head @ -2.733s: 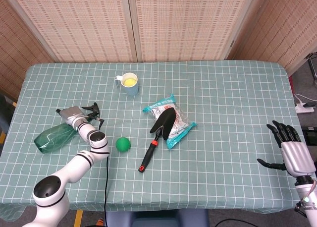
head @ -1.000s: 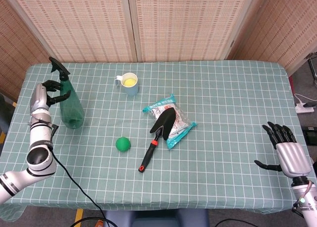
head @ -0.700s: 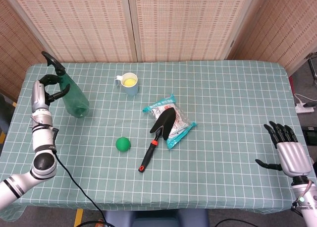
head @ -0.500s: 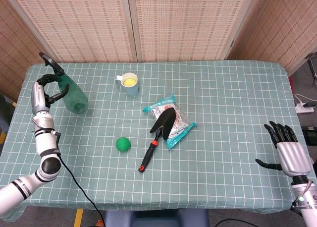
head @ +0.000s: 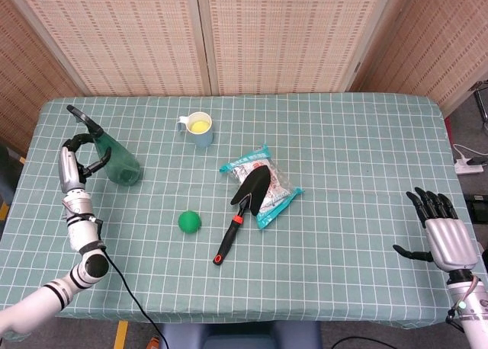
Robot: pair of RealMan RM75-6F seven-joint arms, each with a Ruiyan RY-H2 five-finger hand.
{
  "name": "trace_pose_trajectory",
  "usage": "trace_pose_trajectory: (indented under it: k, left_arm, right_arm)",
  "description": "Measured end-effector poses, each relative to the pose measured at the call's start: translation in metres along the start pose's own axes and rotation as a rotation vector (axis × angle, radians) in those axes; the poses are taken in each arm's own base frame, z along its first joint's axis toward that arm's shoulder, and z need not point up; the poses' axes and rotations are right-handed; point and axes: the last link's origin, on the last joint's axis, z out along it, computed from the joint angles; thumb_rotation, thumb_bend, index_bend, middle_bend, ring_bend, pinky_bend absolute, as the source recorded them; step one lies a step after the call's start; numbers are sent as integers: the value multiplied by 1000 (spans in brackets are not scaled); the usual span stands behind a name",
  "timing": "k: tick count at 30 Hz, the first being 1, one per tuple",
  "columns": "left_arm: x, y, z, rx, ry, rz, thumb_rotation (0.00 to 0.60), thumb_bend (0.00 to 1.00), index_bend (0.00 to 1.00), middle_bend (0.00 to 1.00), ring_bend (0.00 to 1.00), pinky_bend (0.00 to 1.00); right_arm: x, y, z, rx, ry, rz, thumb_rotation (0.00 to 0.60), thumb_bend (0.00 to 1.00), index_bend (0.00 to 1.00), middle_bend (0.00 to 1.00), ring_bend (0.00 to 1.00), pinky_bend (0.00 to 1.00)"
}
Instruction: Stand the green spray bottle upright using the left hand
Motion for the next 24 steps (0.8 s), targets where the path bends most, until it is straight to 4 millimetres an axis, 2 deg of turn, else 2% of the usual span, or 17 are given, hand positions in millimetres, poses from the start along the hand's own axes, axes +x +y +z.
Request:
trace_pose_trajectory:
  k: [7,17,20,24]
  left_arm:
    - [-2,-6,2,12,2,-27,600,342,492,511,238,5]
    - [0,-14,-2,12,-6,-60,600,304,433,456,210,1]
    - [1,-16,-4,8,-14,-64,600,281,369,415,185,0]
    - [1,-17,-5,5,-23,-71,600,238,237,321,127,0]
  right_arm:
    - [-1,0,0,-8,-4,-11,600,0,0,0,0,0]
    - [-3,-1,2,-16,-13,-19,600,0,0,0,0,0]
    - [-3,-1,2,-19,-18,-15,600,0,0,0,0,0]
    - [-3,-2,2,-19,-20,-16,600,0,0,0,0,0]
